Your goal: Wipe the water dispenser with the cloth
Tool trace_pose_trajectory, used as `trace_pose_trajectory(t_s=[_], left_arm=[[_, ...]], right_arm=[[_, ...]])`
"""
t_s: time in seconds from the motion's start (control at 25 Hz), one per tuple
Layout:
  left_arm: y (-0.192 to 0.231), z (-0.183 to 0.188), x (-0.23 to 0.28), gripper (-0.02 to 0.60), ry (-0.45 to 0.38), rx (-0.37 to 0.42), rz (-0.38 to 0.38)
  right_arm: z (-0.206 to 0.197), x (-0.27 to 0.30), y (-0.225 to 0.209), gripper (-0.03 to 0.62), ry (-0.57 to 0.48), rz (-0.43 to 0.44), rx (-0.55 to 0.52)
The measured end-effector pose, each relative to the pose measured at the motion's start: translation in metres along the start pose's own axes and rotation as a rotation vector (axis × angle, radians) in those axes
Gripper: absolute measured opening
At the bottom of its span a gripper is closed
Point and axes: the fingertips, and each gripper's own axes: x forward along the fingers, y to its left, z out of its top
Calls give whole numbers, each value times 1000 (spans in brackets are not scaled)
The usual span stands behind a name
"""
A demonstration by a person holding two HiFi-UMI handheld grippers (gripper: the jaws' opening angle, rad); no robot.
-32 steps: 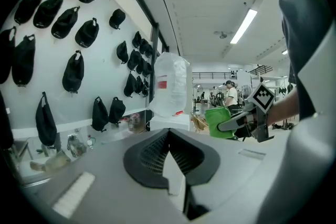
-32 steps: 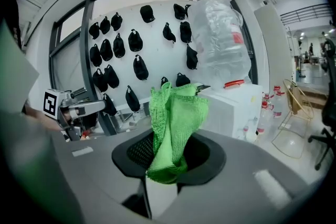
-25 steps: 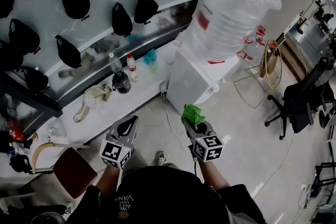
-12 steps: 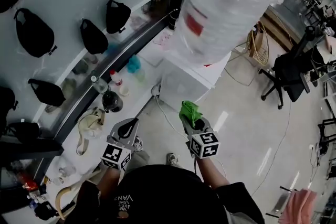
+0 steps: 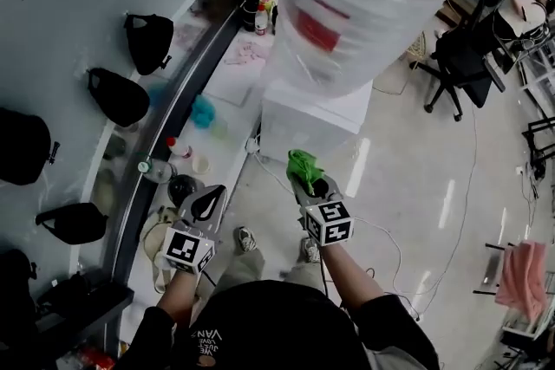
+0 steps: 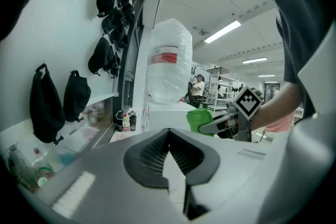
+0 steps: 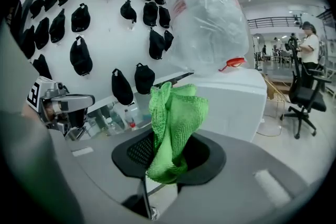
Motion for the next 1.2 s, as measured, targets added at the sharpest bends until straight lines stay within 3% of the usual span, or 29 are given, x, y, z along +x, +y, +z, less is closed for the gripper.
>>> trace_pose_trajectory(t_s=[0.44,0.68,1.0,1.2], left_arm=[[26,-33,27,2,32,-2,-85],[42,-39,14,2,47,-5,-65],[53,-44,1,2,61,-22,-7],[34,-39,17,2,46,-20,-36]], right_arm=[[24,112,7,118,-45,-53,-29],[44,154,4,118,-83,-86,8],[47,156,-23,118,-89,-136,55],[34,124,-59,118,-77,-190,74]])
